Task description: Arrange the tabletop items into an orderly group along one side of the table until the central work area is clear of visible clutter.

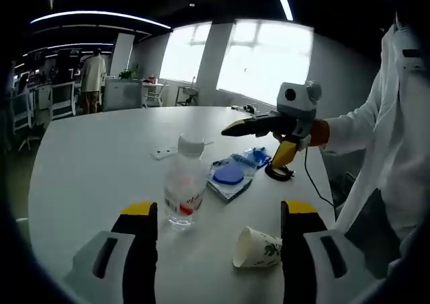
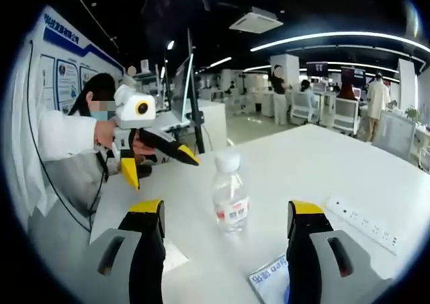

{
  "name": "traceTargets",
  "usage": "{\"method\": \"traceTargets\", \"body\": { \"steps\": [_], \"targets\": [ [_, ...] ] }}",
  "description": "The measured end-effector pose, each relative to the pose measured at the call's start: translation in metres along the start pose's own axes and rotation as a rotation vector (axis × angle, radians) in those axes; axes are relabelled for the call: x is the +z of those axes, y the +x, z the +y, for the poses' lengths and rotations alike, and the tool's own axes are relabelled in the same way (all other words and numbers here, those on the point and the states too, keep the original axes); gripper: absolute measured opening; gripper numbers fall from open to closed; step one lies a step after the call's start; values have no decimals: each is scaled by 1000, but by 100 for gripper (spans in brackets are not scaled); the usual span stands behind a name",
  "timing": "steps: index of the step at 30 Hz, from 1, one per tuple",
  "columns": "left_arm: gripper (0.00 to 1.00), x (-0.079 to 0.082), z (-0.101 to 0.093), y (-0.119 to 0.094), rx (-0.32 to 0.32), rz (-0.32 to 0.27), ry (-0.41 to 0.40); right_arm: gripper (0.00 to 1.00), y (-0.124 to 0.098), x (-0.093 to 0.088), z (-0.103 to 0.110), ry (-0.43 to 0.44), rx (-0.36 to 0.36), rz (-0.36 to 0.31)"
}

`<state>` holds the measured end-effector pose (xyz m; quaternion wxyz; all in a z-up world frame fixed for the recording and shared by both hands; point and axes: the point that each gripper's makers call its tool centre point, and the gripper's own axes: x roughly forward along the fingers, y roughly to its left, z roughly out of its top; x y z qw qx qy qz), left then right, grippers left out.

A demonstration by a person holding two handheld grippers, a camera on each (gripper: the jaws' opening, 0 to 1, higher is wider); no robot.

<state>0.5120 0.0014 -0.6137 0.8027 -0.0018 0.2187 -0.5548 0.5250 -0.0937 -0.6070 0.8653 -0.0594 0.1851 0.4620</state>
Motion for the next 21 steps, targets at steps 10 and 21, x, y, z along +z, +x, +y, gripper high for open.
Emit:
{"method": "traceTargets", "body": {
  "steps": [10, 21],
  "targets": [
    [78, -4, -24, -20, 17, 9, 9, 76, -5, -18, 19, -34, 114, 84],
    [80, -16, -39, -37, 41, 12, -22, 75, -7, -36, 35, -30, 271, 184]
  ]
}}
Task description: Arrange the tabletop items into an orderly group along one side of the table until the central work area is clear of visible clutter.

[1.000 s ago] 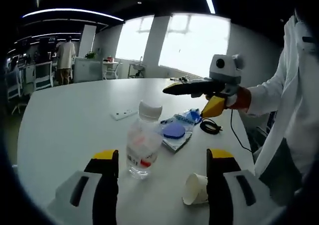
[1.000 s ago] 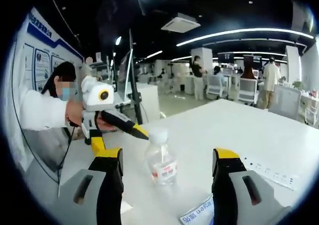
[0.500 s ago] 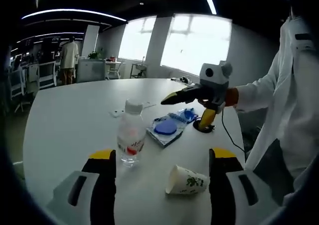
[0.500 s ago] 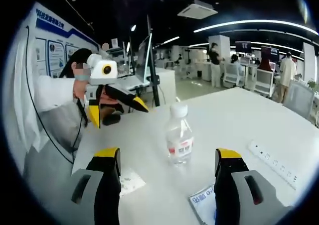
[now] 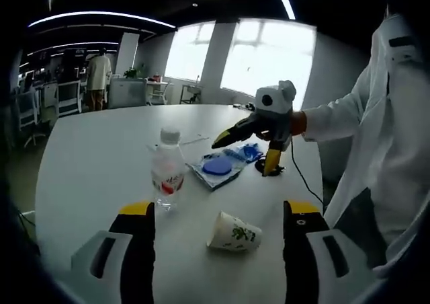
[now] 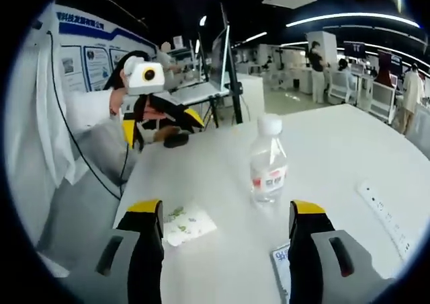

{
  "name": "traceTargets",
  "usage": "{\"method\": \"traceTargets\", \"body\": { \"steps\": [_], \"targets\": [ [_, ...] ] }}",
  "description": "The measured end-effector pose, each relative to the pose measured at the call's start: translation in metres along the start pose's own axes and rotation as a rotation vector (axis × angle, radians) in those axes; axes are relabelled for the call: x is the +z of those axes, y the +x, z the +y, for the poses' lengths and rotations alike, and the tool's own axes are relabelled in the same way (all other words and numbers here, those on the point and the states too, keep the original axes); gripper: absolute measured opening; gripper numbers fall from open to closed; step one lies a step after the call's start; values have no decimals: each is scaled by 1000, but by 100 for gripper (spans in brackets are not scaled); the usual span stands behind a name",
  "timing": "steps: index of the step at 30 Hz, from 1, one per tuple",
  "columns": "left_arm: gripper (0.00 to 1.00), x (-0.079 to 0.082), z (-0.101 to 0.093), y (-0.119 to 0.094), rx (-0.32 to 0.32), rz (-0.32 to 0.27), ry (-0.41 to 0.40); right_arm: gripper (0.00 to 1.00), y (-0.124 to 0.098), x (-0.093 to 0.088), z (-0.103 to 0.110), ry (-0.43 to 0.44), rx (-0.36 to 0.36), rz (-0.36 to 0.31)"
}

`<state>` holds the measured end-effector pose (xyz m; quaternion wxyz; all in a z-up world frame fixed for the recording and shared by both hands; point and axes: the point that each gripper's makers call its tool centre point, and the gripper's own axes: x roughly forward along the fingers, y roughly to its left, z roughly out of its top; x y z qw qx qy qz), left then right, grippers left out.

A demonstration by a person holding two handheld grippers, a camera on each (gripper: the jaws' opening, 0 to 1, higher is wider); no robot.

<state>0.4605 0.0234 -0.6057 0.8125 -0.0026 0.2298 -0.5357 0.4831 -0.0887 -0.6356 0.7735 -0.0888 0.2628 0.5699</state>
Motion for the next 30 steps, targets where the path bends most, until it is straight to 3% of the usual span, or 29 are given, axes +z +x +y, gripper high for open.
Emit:
{"method": "traceTargets", "body": {
  "steps": [12, 22, 26, 30],
  "targets": [
    [81, -20, -10, -18, 41, 18, -37, 72, 27, -19, 19, -23, 204, 120],
    [81, -30, -7, -30, 91, 5, -68, 53, 56, -32, 39, -68, 431, 226],
    [80, -33, -5, -32, 106, -1, -84, 48, 68, -45, 37, -100, 471, 289],
    [80, -36, -4, -33, 118, -6, -94, 44, 73, -44, 39, -100, 514, 291]
  ]
}}
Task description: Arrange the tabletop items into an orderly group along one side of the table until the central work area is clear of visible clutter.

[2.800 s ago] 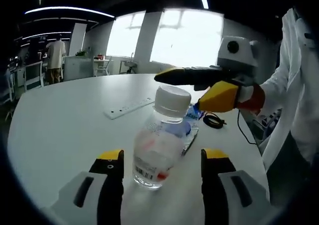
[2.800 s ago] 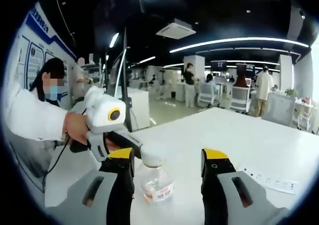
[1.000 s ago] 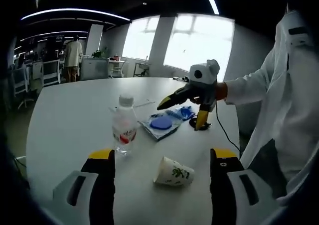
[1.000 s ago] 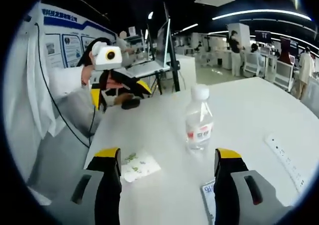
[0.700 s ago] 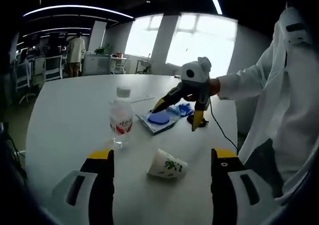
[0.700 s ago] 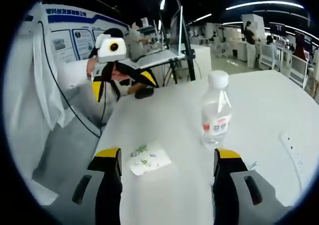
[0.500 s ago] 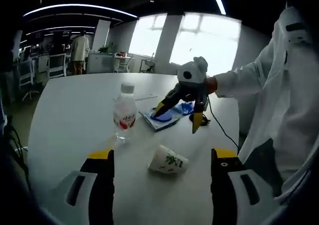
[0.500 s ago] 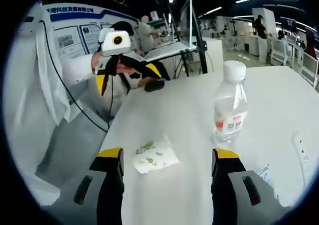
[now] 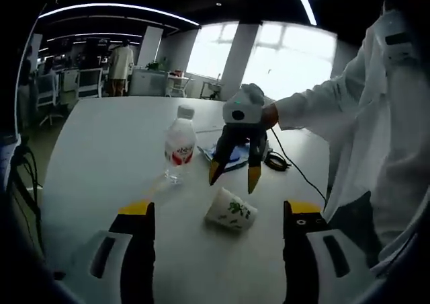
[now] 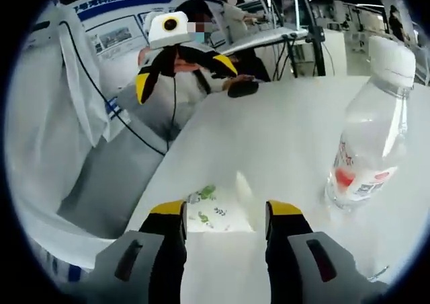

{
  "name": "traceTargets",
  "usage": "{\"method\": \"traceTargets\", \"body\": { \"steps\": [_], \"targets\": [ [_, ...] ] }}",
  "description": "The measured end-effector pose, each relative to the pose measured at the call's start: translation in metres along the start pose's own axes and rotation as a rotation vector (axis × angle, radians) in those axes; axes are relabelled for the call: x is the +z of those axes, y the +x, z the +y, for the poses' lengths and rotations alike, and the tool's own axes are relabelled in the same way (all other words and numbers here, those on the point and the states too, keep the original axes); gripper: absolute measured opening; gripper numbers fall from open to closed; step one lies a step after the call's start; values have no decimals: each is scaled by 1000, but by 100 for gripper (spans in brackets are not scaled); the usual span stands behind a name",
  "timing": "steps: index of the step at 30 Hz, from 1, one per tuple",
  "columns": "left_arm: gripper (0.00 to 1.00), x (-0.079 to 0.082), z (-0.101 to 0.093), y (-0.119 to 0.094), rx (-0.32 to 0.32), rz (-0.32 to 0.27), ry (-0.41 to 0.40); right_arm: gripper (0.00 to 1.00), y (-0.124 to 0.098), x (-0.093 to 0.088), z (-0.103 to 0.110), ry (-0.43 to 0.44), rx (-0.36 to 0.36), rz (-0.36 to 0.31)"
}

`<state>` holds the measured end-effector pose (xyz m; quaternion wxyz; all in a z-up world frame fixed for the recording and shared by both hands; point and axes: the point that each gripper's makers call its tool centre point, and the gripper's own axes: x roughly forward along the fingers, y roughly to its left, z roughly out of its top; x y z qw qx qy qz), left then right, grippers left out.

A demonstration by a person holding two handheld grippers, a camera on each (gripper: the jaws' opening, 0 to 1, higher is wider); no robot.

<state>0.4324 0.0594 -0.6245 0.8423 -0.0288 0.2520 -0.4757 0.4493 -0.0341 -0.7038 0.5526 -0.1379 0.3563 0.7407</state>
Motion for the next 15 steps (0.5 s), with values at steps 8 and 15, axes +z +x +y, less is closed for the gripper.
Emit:
{"method": "traceTargets", "body": {
  "steps": [8, 15],
  "targets": [
    [79, -4, 4, 0, 18, -6, -18, 28, 8, -8, -1, -17, 67, 47],
    [79, -6, 5, 1, 21, -4, -19, 10, 6, -12, 9, -27, 103, 62]
  ]
}}
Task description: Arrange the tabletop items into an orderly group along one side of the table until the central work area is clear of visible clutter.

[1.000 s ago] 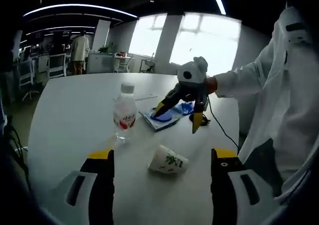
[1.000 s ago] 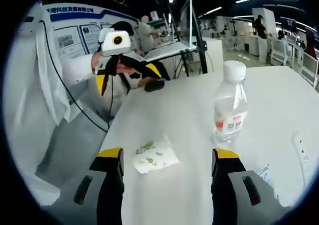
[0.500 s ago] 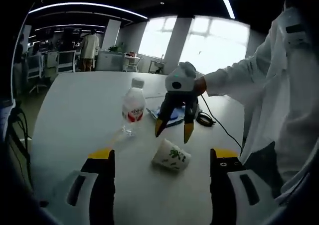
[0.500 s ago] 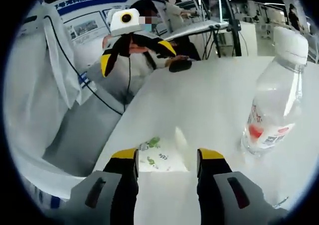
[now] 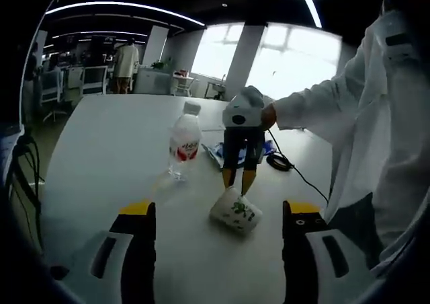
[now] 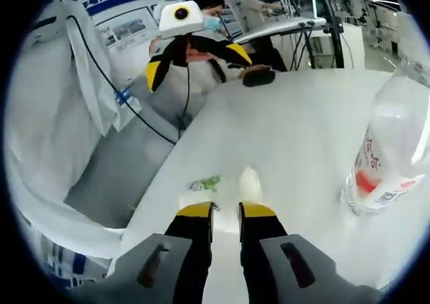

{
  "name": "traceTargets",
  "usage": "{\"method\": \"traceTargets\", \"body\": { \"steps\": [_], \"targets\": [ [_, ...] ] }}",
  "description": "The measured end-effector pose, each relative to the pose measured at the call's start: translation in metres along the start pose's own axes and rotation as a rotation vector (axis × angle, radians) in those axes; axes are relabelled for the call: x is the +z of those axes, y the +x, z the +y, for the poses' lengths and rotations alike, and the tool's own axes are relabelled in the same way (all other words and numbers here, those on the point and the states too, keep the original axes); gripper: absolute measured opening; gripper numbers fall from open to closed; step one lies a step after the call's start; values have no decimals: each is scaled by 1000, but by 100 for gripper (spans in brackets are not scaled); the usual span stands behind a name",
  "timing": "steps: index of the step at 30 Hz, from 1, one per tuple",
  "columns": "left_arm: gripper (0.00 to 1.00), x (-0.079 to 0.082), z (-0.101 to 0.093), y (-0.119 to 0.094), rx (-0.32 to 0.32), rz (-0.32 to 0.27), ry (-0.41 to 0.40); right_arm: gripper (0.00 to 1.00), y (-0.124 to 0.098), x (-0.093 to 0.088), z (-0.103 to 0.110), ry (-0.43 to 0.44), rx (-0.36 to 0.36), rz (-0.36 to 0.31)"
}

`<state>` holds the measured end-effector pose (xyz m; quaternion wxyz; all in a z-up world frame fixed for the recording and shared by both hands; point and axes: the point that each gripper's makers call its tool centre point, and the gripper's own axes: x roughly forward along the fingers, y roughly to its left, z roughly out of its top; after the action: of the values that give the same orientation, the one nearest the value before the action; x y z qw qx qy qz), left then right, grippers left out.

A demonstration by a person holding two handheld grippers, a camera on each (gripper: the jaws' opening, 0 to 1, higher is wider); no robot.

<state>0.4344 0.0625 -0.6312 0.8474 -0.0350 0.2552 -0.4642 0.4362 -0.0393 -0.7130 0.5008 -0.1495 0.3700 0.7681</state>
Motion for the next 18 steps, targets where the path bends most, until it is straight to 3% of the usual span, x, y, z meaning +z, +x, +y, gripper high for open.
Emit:
{"method": "traceTargets", "body": {
  "steps": [7, 11, 18],
  "targets": [
    [78, 5, -4, 3, -13, -10, 7, 0, 3, -7, 40, 54, 98, 26],
    [78, 6, -5, 4, -20, -11, 11, 0, 5, -10, 61, 68, 140, 42],
    [78, 11, -10, 8, -33, -15, 23, 0, -9, -8, 72, 78, 69, 10]
  ]
}}
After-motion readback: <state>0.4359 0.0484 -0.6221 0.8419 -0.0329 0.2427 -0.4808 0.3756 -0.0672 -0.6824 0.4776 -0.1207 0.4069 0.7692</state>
